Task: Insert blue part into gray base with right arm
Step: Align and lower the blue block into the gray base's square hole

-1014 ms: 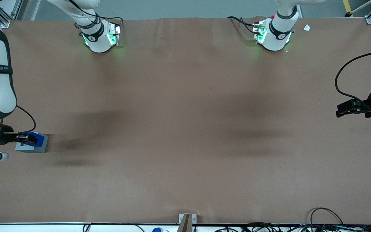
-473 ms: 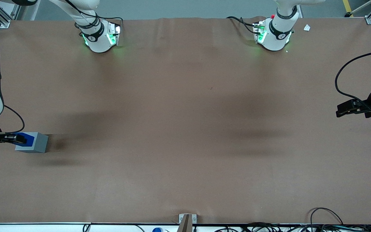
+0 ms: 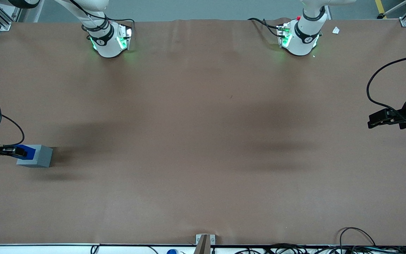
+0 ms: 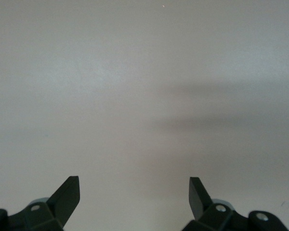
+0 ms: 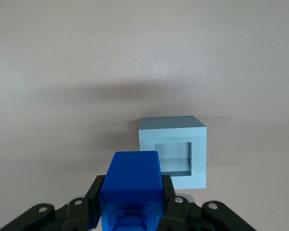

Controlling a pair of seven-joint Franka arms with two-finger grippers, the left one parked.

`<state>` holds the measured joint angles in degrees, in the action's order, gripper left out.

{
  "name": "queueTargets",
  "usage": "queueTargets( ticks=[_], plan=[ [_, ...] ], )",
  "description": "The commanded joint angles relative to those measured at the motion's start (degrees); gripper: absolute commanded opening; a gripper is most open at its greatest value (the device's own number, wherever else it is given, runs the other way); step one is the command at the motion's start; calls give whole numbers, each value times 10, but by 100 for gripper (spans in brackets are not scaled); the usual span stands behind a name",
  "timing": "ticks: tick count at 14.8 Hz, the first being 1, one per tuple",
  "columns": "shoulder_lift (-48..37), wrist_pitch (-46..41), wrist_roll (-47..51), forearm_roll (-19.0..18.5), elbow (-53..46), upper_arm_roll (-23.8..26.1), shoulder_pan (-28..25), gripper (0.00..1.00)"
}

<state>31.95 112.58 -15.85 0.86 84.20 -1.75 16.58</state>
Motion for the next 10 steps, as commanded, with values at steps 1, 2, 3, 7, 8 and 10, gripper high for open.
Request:
queueTargets(
  ticks=[1, 2, 3, 7, 8, 10],
  plan=[
    [10, 17, -16, -8, -11, 10, 17, 9],
    [14, 23, -26, -8, -10, 10, 23, 9],
    [17, 23, -30, -7, -10, 10, 28, 9],
    [20, 26, -32, -7, -7, 10, 35, 8],
    [20, 27, -34, -7, -4, 10, 35, 8],
    [20, 28, -37, -8, -4, 10, 36, 8]
  ],
)
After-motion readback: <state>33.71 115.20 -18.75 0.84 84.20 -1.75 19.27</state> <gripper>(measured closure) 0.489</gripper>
